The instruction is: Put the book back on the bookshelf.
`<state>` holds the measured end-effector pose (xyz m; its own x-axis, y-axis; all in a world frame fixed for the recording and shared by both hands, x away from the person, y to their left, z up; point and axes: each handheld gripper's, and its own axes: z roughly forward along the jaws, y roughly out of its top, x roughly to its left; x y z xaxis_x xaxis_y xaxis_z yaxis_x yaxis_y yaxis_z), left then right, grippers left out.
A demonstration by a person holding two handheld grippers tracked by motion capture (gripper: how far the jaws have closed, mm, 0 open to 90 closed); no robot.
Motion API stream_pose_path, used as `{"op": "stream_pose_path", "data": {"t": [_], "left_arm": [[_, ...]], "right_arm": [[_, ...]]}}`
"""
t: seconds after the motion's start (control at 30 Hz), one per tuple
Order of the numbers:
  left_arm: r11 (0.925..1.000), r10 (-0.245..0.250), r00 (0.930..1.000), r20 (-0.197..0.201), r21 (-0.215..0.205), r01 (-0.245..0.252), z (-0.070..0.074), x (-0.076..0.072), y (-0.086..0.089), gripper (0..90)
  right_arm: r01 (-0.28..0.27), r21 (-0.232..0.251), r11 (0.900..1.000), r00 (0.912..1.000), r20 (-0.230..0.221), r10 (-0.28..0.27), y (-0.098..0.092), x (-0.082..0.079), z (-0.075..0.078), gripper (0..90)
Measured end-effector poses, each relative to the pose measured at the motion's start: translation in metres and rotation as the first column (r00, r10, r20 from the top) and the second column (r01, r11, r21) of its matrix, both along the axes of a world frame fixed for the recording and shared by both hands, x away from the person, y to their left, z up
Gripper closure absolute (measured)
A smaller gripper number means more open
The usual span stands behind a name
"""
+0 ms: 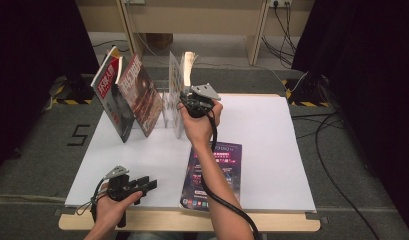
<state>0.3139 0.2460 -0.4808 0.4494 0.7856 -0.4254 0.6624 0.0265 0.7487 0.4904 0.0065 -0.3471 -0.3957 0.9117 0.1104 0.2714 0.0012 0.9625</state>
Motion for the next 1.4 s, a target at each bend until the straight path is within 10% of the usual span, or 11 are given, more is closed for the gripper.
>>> {"op": "stream_pose_path", "data": {"t": [1.4], "left_arm": [[0.9994, -0.033, 0.9994, -0.006, 0.008, 0.033, -0.003, -0.002, -0.015, 53.4]], "right_arm": [[-0.035, -0.034, 0.999, 0.9968, -0.073, 0.032, -0.044, -0.027, -0.019, 54.6]]}}
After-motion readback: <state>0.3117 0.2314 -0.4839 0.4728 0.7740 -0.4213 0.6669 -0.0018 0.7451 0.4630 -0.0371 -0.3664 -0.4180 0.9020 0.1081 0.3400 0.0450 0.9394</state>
